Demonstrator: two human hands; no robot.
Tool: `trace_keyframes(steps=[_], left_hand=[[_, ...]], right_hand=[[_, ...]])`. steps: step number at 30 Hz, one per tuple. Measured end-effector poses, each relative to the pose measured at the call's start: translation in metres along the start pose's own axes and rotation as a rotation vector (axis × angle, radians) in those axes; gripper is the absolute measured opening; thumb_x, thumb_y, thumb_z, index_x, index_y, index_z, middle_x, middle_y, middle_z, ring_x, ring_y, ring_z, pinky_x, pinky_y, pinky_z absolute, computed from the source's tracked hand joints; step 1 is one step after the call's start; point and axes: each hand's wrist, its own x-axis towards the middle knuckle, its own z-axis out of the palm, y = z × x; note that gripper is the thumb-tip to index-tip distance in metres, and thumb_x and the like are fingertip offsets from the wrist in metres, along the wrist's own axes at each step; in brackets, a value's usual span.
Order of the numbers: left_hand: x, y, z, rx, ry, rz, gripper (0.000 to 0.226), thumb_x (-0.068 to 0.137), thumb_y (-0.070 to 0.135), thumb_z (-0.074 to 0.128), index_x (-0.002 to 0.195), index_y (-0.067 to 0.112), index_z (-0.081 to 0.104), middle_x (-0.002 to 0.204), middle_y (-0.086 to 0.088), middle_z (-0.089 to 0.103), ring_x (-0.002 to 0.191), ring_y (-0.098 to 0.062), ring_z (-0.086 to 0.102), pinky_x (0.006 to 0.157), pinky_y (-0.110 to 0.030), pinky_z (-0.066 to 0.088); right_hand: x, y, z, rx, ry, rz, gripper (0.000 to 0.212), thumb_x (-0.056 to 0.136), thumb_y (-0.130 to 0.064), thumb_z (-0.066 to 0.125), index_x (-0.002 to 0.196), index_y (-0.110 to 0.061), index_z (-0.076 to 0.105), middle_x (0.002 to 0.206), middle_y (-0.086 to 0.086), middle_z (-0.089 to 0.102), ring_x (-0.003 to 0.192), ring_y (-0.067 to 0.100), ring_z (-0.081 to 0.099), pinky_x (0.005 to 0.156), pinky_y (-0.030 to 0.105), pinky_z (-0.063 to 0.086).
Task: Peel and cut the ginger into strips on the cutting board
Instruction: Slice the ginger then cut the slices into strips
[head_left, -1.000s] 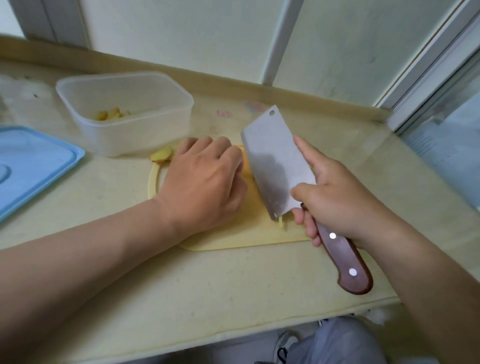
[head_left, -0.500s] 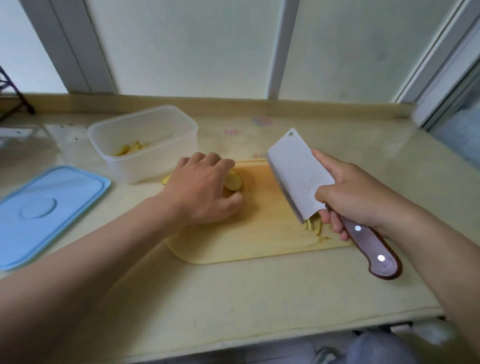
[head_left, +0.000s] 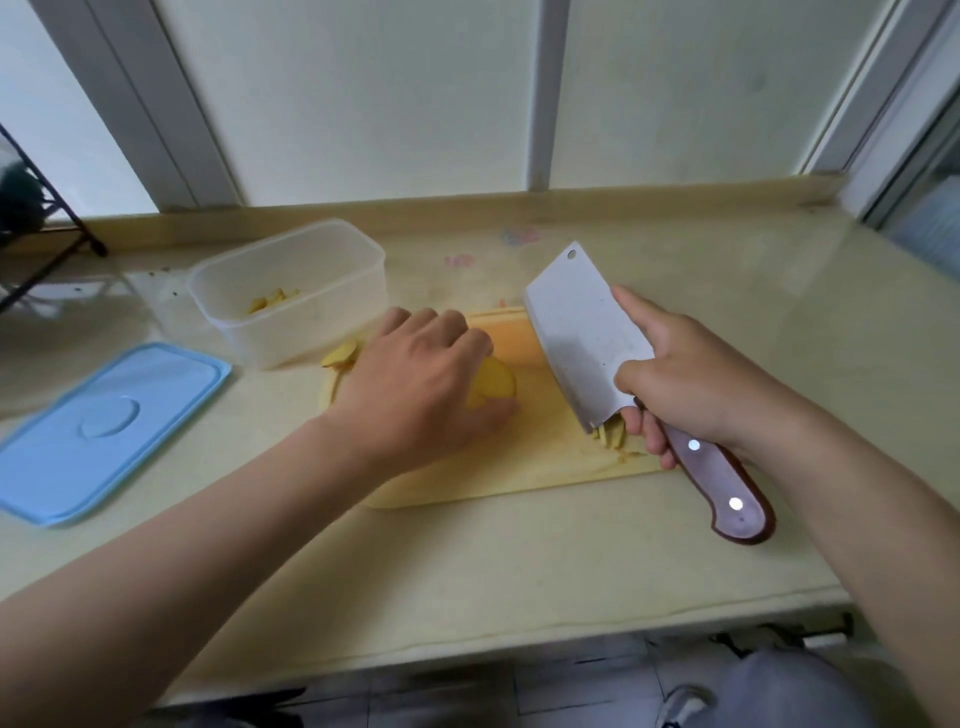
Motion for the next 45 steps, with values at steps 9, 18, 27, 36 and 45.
trace_keyframes(steps=[9, 18, 27, 36, 45], left_hand=[[-0.027, 0.008, 0.000, -0.214, -0.085, 0.127, 0.046, 0.093, 0.052, 0.041, 0.097, 0.017, 0.070, 0.092, -0.003, 0.064, 0.081, -0.030, 0.060, 0.070, -0.044, 0.047], [-0.014, 0.008, 0.011, -0.377, -0.021, 0.254, 0.023, 0.088, 0.010, 0.057, 0.097, 0.009, 0.077, 0.095, -0.011, 0.067, 0.071, -0.033, 0.062, 0.066, -0.034, 0.054], [-0.015, -0.005, 0.016, -0.352, -0.039, 0.456, 0.029, 0.100, 0.026, 0.051, 0.118, 0.012, 0.069, 0.102, -0.011, 0.062, 0.079, -0.033, 0.058, 0.074, -0.045, 0.049], [-0.023, -0.006, 0.018, -0.325, -0.043, 0.442, 0.043, 0.100, 0.042, 0.040, 0.114, 0.013, 0.068, 0.102, -0.011, 0.059, 0.081, -0.032, 0.057, 0.077, -0.045, 0.047], [-0.021, -0.003, 0.023, -0.366, 0.004, 0.461, 0.046, 0.102, 0.038, 0.037, 0.109, 0.007, 0.070, 0.097, -0.014, 0.058, 0.077, -0.033, 0.054, 0.076, -0.044, 0.049]], right_hand=[[-0.017, -0.008, 0.006, -0.115, -0.014, -0.041, 0.095, 0.091, 0.000, 0.040, 0.160, -0.060, 0.014, 0.054, 0.006, 0.063, 0.041, 0.022, 0.058, 0.043, 0.034, 0.053], [-0.019, -0.025, 0.020, -0.301, -0.009, -0.051, 0.094, 0.092, -0.005, 0.040, 0.159, -0.062, 0.007, 0.073, 0.009, 0.068, 0.044, 0.022, 0.066, 0.045, 0.035, 0.057], [-0.024, -0.042, 0.032, -0.475, 0.000, -0.052, 0.091, 0.095, -0.009, 0.039, 0.158, -0.063, -0.001, 0.077, 0.006, 0.065, 0.047, 0.022, 0.069, 0.048, 0.041, 0.062], [-0.041, -0.027, 0.038, -0.582, 0.144, -0.176, 0.091, 0.102, -0.016, 0.044, 0.150, -0.071, -0.011, 0.059, 0.010, 0.061, 0.057, 0.026, 0.063, 0.065, 0.049, 0.060], [-0.036, -0.039, 0.033, -0.691, 0.026, -0.085, 0.088, 0.101, -0.018, 0.041, 0.150, -0.070, -0.011, 0.062, 0.006, 0.063, 0.055, 0.023, 0.066, 0.062, 0.048, 0.062]])
